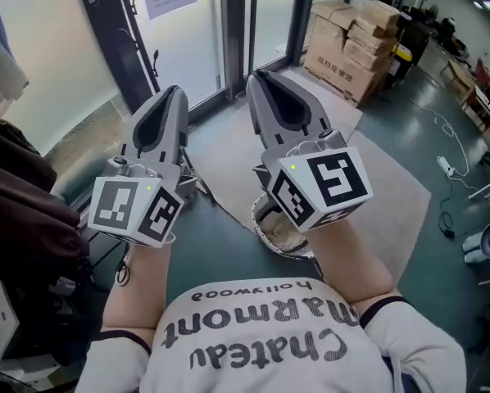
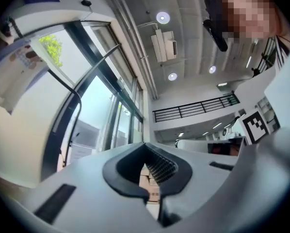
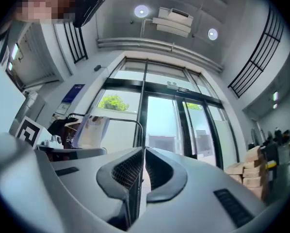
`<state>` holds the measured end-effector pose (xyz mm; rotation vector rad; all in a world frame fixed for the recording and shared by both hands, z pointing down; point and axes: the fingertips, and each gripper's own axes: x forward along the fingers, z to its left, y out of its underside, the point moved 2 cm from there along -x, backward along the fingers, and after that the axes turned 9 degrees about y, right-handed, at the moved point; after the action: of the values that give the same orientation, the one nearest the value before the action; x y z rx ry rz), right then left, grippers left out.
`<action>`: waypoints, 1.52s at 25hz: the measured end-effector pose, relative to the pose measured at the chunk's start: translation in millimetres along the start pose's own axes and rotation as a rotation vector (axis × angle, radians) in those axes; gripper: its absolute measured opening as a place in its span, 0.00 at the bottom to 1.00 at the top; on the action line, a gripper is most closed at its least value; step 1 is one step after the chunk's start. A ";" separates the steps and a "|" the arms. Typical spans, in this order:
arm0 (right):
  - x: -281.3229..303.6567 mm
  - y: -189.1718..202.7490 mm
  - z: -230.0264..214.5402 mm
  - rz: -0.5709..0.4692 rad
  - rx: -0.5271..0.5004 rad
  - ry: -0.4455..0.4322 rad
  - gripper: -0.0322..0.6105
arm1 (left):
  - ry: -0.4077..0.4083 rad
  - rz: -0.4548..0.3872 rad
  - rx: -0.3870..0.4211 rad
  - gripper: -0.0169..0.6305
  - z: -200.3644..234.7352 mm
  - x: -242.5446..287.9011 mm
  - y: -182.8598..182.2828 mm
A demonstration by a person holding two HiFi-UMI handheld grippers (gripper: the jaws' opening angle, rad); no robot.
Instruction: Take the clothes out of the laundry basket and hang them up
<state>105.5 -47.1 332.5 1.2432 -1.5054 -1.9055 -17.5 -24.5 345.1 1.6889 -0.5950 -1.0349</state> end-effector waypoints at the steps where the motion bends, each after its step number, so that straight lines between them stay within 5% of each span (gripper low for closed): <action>1: -13.1 1.3 -20.3 0.011 -0.007 0.027 0.11 | 0.046 0.003 -0.020 0.04 -19.6 15.8 9.4; 9: -118.6 14.2 -161.8 0.178 -0.091 0.150 0.11 | 0.326 0.066 -0.156 0.04 -157.4 109.7 69.2; 13: -153.7 44.0 -198.1 0.281 -0.026 0.208 0.11 | 0.401 0.150 -0.196 0.04 -185.1 132.1 107.4; 19: -179.9 125.4 -234.7 0.372 0.092 0.319 0.11 | 0.419 0.240 -0.314 0.04 -180.1 147.7 189.2; 38: -161.5 410.5 -267.7 0.705 0.305 0.532 0.11 | 0.608 0.651 -0.388 0.04 -114.0 138.3 492.3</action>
<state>329.2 -209.1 768.4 1.0210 -1.6561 -0.8428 196.0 -250.4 766.8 1.2348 -0.4491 -0.1317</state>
